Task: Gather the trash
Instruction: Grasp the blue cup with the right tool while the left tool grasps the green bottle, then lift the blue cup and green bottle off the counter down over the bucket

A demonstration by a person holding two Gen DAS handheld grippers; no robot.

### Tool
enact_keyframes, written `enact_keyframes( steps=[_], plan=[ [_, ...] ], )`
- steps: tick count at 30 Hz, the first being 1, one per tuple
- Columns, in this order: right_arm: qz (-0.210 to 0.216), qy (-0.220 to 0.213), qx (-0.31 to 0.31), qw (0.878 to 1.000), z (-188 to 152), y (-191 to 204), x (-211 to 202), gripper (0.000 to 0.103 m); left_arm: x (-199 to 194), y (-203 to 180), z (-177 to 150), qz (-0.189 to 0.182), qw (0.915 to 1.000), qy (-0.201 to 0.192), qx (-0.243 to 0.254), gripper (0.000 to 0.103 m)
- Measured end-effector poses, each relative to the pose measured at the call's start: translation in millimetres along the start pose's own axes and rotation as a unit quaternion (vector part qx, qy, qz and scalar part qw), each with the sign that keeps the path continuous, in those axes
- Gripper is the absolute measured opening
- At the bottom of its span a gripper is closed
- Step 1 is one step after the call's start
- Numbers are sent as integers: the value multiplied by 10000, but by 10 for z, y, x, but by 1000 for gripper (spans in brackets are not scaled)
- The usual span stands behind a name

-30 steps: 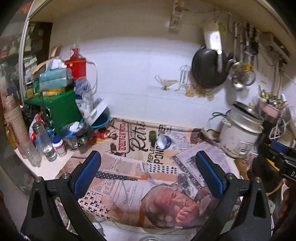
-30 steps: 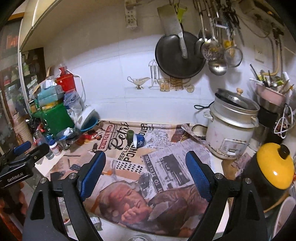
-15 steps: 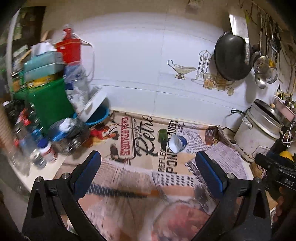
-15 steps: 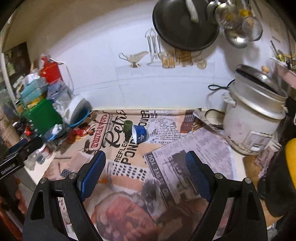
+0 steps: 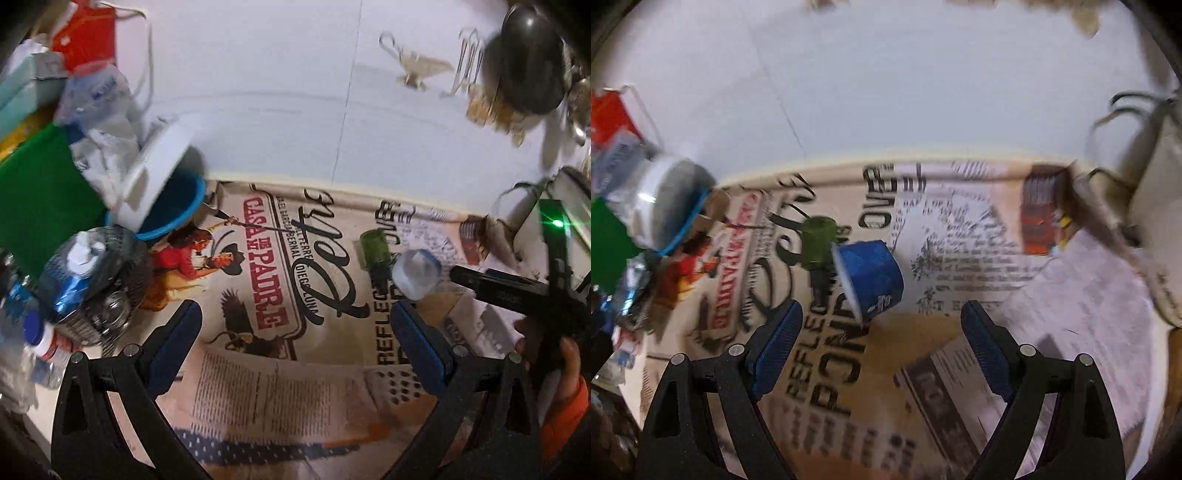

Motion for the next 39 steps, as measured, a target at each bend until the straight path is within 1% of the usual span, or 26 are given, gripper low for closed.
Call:
enact_keyframes(
  steps=[2,4,5,6,7,8,9,11,14,17,18,20,22,24,26,27,28,29,30,31,33,35,39],
  plan=[
    [-13,176,20,9998,44,-10,237,73,162,-31,20,-62,9999,104,75,102],
    [22,323,71,9995,53,-17,415,54,360,-97,28,-171,9993,253,209,102],
    [58,396,146,9991,49,-33,491,48,417,-126,39,-206,9990,292,251,102],
    [116,444,221,9987,46,-47,538,35,523,-182,52,-253,9985,361,330,102],
    [157,486,306,9982,36,-69,567,30,594,-226,68,-295,9980,403,382,102],
    [171,481,396,9979,21,-94,574,27,672,-277,90,-345,9975,441,433,102],
    [185,440,452,9978,4,-119,557,20,781,-350,116,-385,9968,499,486,102],
    [199,369,485,9979,-22,-165,505,20,939,-458,167,-484,9958,558,547,102],
    [-40,184,516,9985,-41,-276,335,20,1210,-647,246,-668,9937,670,598,102],
    [-199,52,666,9976,-31,-406,175,20,1461,-815,337,-768,9928,754,518,102],
    [-292,-2,702,9971,-47,-457,85,20,1546,-869,373,-816,9926,762,473,100],
    [-456,-97,724,9963,-60,-527,-43,20,1676,-943,415,-820,9925,803,416,95],
    [-543,-173,798,9952,-98,-606,-203,20,1853,-1017,443,-757,9924,898,372,85],
    [-627,-215,831,9943,-167,-636,-293,20,2029,-1060,456,-687,9919,1041,254,80],
    [-705,-261,858,9935,-235,-667,-387,20,2151,-1077,459,-698,9908,1152,105,78],
    [-721,-281,896,9930,-274,-691,-437,20,2215,-1087,455,-703,9901,1218,11,72],
    [-730,-292,936,9925,-312,-716,-482,20,2254,-1094,446,-703,9892,1287,-44,63],
    [-743,-306,964,9921,-343,-730,-515,20,2282,-1104,428,-721,9880,1364,-93,58],
    [-759,-325,990,9917,-375,-748,-553,20,2306,-1113,409,-740,9868,1435,-138,46],
    [-778,-339,1008,9913,-406,-764,-592,20,2292,-1119,397,-700,9876,1399,-141,41],
    [-791,-376,1031,9908,-457,-781,-667,20,2229,-1137,374,-703,9884,1340,-125,41],
    [-738,-414,1059,9908,-503,-798,-739,20,2079,-1155,334,-737,9895,1245,-63,41],
    [-632,-487,1056,9912,-571,-807,-909,20,1593,-1256,255,-774,9920,971,246,41]
  ],
)
Point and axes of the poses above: each gripper's, at about its wrist camera, not at the fingertips, and x roughly the way its jaws point, y to its left, z to its top, the point moved 3 cm from there along x, roughly the way its jaws point, and after that the axes turned 3 degrees about -x, right-handed, at the moved point
